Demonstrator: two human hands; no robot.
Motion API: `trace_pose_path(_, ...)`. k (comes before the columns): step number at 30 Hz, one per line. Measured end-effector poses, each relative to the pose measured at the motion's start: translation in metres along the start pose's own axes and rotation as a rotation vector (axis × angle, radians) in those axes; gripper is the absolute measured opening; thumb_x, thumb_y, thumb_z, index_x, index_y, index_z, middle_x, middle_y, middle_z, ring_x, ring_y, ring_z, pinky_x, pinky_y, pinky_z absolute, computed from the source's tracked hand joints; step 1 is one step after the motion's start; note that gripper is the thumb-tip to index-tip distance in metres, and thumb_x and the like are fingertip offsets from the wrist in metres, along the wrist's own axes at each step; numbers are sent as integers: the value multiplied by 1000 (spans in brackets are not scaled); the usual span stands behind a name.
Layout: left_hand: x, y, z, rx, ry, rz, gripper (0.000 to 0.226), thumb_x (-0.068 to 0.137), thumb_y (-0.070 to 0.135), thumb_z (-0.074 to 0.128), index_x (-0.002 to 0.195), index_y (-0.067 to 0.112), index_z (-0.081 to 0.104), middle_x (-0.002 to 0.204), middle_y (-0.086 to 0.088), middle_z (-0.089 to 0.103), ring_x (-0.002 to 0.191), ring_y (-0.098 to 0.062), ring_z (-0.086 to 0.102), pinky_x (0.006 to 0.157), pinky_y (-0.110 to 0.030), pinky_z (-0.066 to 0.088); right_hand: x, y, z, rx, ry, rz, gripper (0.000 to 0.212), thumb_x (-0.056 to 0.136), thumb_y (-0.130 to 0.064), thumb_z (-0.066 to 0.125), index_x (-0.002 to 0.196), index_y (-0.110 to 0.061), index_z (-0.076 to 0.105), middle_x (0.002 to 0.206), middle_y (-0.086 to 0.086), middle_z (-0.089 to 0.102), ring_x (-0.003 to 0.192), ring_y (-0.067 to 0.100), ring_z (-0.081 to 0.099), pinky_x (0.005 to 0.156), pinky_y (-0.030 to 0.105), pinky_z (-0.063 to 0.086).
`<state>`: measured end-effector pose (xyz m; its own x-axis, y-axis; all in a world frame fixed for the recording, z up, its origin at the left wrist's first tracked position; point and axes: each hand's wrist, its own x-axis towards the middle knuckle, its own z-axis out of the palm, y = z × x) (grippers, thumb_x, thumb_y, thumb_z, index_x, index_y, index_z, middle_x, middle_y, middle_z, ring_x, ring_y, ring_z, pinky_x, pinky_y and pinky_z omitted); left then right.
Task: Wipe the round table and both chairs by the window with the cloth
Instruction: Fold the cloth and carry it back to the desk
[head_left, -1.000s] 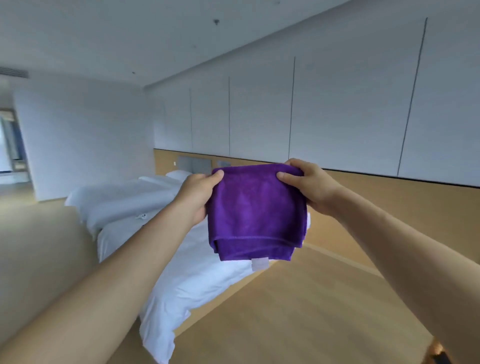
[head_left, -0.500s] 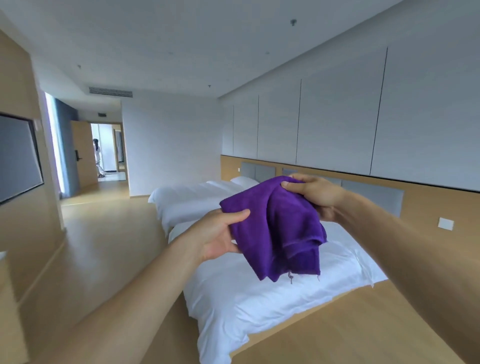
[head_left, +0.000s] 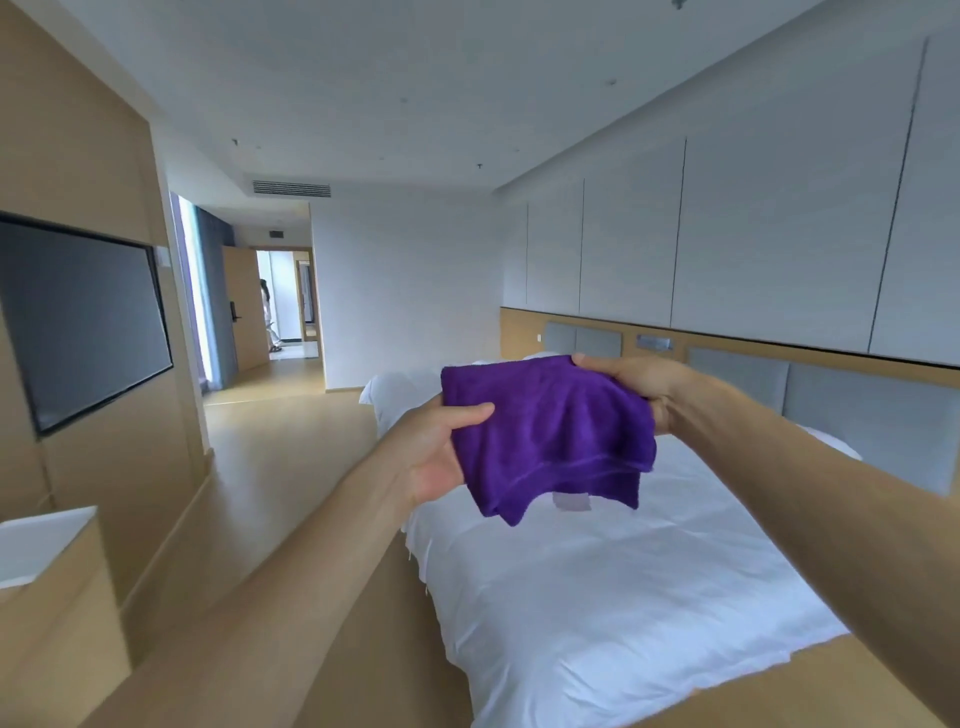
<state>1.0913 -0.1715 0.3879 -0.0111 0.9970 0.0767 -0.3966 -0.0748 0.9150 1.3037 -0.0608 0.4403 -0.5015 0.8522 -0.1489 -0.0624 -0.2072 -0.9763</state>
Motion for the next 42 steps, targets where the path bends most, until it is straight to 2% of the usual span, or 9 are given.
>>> trace_pose_path(6,31,27,-61,38,172,78,37,88,5,69,121,21,65,108,-7,76,87,-24,76,67,-37,61,102,17,39,41,-174,44,32,99,-37,55,94,-9,69,80,8,74,63,20,71,60,31,61)
trace_pose_path(12,69,41,-137,85,421,119,38,89,8,69,124,23,65,104,-6,77,81,-22,76,62,-35,60,218,47,79,-10,-472,129,52,90,-59,58,112,-15,73,108,12,74,87,28,73,74,43,60)
trace_pose_path(15,88,47,-173,95,572,117,36,91,9,68,126,17,62,90,-5,78,71,-21,76,55,-33,59,267,53,98,-48,-712,107,57,76,-37,83,126,-15,67,128,13,66,105,30,68,86,44,57)
trace_pose_path(17,97,52,-194,81,655,132,34,91,8,69,124,17,61,86,-5,78,71,-21,76,54,-34,59,300,53,114,-37,-800,105,65,76,-15,83,135,-12,58,133,15,62,110,31,66,87,43,58)
trace_pose_path(22,103,55,-248,49,803,220,40,93,11,67,129,26,60,109,-7,76,100,-28,72,72,-41,62,367,62,175,-78,-809,221,48,76,-4,78,121,-5,63,114,17,72,98,34,72,72,43,61)
trace_pose_path(25,97,49,-287,15,875,241,35,97,17,64,128,33,60,113,-6,75,100,-27,73,72,-42,61,398,83,220,-106,-807,275,45,77,-6,77,120,-6,63,108,16,74,95,34,73,71,44,61)
trace_pose_path(29,86,37,-351,-48,984,255,28,100,25,59,128,29,61,114,-7,74,102,-27,73,75,-41,61,441,120,284,-100,-851,336,30,85,-3,71,114,-5,65,96,14,76,83,29,75,62,41,62)
trace_pose_path(36,86,29,-494,-154,1077,331,28,104,27,49,131,22,58,122,-11,71,108,-28,70,80,-42,60,541,171,414,-218,-985,257,33,96,-13,63,128,-19,60,115,10,73,106,32,70,89,51,57)
trace_pose_path(42,115,55,-627,-205,1114,300,32,104,31,49,136,31,55,126,-8,69,114,-30,67,93,-49,55,645,185,526,-401,-995,199,32,96,-30,63,128,-31,57,115,5,73,104,30,71,92,56,55)
